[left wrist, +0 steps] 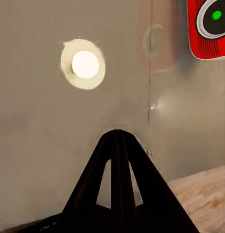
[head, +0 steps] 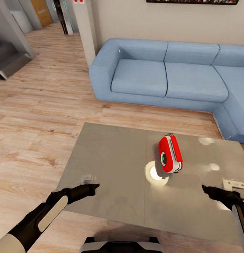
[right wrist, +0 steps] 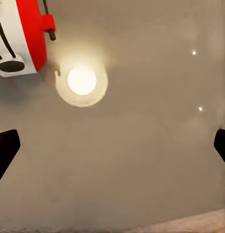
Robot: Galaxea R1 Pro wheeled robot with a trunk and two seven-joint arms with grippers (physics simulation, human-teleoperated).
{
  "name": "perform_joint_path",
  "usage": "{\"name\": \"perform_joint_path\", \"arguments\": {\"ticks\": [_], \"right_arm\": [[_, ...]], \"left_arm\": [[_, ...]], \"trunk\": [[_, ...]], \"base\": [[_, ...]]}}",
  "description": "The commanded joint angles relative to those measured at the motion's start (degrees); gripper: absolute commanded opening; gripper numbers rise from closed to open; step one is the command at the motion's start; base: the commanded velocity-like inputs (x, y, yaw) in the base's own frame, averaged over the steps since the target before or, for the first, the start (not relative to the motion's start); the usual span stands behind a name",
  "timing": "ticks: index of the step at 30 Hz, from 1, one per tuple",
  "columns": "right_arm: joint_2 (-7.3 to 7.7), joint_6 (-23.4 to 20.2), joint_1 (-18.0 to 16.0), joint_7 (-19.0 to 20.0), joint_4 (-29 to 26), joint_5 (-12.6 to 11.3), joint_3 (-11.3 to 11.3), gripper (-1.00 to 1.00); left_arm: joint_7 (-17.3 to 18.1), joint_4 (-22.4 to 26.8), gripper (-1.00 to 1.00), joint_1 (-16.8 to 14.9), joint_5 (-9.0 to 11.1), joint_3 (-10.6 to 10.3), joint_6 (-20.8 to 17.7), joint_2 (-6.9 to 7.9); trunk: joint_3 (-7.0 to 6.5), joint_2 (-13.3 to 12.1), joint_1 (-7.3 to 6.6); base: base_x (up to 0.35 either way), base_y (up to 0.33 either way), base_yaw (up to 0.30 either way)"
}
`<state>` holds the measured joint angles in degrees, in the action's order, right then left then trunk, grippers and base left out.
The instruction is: Turn on the radio receiver that's on the table in the living room.
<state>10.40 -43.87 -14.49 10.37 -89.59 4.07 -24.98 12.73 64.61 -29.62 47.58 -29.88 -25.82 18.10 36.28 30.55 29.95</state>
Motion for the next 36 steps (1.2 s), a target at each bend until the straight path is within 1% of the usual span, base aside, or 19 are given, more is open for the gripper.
{"name": "perform_joint_path", "arguments": {"ticks": [1,5,6,8,10,13,17,20,21,22,24,25,26,28,30,32,33,35,36], "right_arm": [[-0.01,0.83,1.19,0.00,0.06,0.05,-0.14,1.00],[-0.08,2.76,4.52,0.00,0.43,1.44,-1.10,1.00],[-0.20,3.08,5.31,0.03,0.54,2.23,-1.77,1.00],[-0.33,3.29,6.09,0.06,0.62,2.84,-2.14,1.00],[-0.46,3.53,7.68,0.02,0.75,3.24,-2.39,1.00],[-0.57,4.68,9.48,0.04,1.02,3.23,-2.55,1.00],[-0.69,7.17,11.27,0.02,3.74,3.29,-2.60,1.00],[-0.53,10.50,11.76,0.02,10.91,3.33,-2.61,1.00],[-0.40,13.90,11.82,0.01,15.81,3.50,-2.61,1.00],[-0.33,15.89,11.83,0.01,18.37,3.77,-2.61,1.00],[-0.31,19.51,11.85,-0.02,23.20,5.39,-2.61,1.00],[-0.39,21.79,11.85,-0.02,26.41,7.12,-2.60,1.00],[-0.45,23.16,11.85,-0.01,28.29,8.16,-2.61,1.00],[-0.53,24.98,11.86,-0.01,30.80,9.17,-2.61,1.00],[-0.59,27.26,11.86,0.00,34.85,9.90,-2.61,1.00],[-0.55,28.46,11.86,-0.03,37.53,10.14,-2.58,1.00],[-0.52,29.40,11.86,-0.05,39.43,10.24,-2.56,1.00],[-0.41,31.57,11.86,-0.07,43.25,10.40,-2.52,1.00],[-0.38,32.11,11.86,-0.08,44.20,10.44,-2.51,1.00]], "left_arm": [[-0.01,-0.60,-1.00,0.84,0.04,0.00,0.14,0.32],[0.01,-3.62,-1.00,4.58,-0.19,0.00,1.25,1.22],[0.04,-5.14,-1.00,5.48,-0.10,-0.03,3.01,1.68],[0.08,-6.90,-1.00,5.93,-0.07,-0.06,4.89,1.91],[0.16,-9.35,-1.00,6.25,-0.05,-0.08,6.56,2.03],[0.24,-11.98,-1.00,6.42,-0.04,-0.09,7.59,2.03],[0.27,-14.38,-1.00,6.85,-0.05,-0.22,7.91,1.95],[0.35,-19.28,-1.00,7.29,-0.27,-0.35,8.05,1.32],[0.46,-22.52,-1.00,7.34,-0.59,-0.41,8.49,0.53],[0.49,-24.11,-1.00,7.36,-0.67,-0.42,9.48,0.01],[0.61,-27.28,-1.00,7.37,-0.71,-0.43,12.39,-1.03],[0.92,-29.68,-1.00,7.38,-0.74,-0.44,14.14,-1.68],[1.29,-31.25,-1.00,7.38,-0.77,-0.44,14.88,-1.99],[2.20,-33.46,-1.00,7.38,-0.80,-0.49,15.56,-2.34],[4.24,-37.12,-1.00,7.38,-0.82,-0.63,16.45,-2.68],[5.27,-39.50,-1.00,7.38,-0.84,-0.67,17.38,-2.98],[5.77,-41.19,-1.00,7.38,-0.86,-0.68,18.22,-3.35],[6.35,-44.75,-1.00,7.38,-0.96,-0.70,19.68,-4.56],[6.44,-45.65,-1.00,7.38,-1.05,-0.70,19.96,-4.90]], "trunk": [[-0.10,0.00,0.01],[-0.46,0.00,0.01],[-0.55,0.00,0.01],[-0.74,0.00,0.01],[-0.92,0.00,0.01],[-1.19,0.00,0.01],[-1.56,0.00,0.01],[-1.83,0.00,0.01],[-1.92,0.00,0.01],[-2.01,0.00,0.01],[-2.20,0.00,0.01],[-2.29,0.00,0.01],[-2.38,0.00,0.01],[-2.56,0.00,0.01],[-2.74,0.00,0.01],[-2.93,0.00,0.01],[-3.02,0.00,0.01],[-3.20,0.00,0.01],[-3.29,0.00,0.01]], "base": [[0.000,0.000,0.000],[0.000,0.000,0.000],[0.000,0.000,0.000],[0.000,0.000,0.000],[0.000,0.000,0.000],[0.000,0.000,0.000],[0.000,0.000,0.000],[0.000,0.000,0.000],[0.000,0.000,0.000],[0.000,0.000,0.000],[0.000,0.000,0.000],[0.000,0.000,0.000],[0.000,0.000,0.000],[0.000,0.000,0.000],[0.000,0.000,0.000],[0.000,0.000,0.000],[0.000,0.000,0.000],[0.000,0.000,0.000],[0.000,0.000,0.000]]}}
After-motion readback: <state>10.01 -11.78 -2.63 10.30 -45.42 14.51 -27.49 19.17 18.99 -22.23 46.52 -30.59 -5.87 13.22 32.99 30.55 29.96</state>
